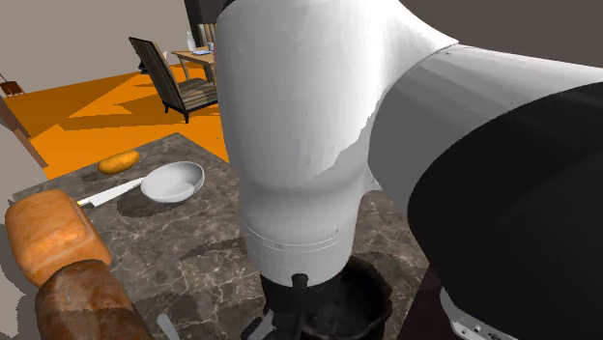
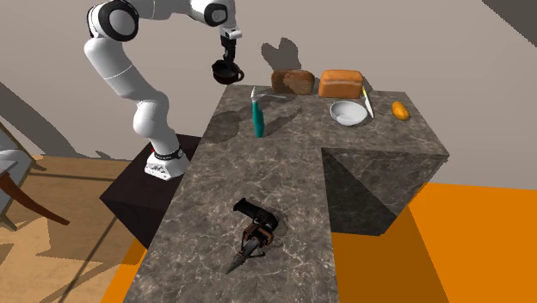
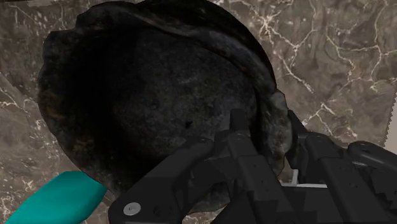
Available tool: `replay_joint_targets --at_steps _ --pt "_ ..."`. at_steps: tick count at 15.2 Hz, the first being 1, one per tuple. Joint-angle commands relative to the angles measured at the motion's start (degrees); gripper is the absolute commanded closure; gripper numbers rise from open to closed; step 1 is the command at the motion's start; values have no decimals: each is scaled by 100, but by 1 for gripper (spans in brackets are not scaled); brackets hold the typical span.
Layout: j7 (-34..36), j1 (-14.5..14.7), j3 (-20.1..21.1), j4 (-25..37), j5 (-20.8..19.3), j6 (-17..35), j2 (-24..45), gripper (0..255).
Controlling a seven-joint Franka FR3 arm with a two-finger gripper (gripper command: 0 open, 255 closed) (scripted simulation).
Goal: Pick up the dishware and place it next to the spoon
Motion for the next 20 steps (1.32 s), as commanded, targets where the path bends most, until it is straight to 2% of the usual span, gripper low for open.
replay_joint_targets --at_steps 1,5,20 --pt "396 28 288 257 -135 54 294 255" --pt "1217 110 838 833 -592 102 992 255" --pt "1362 151 967 -59 -836 1262 1367 255"
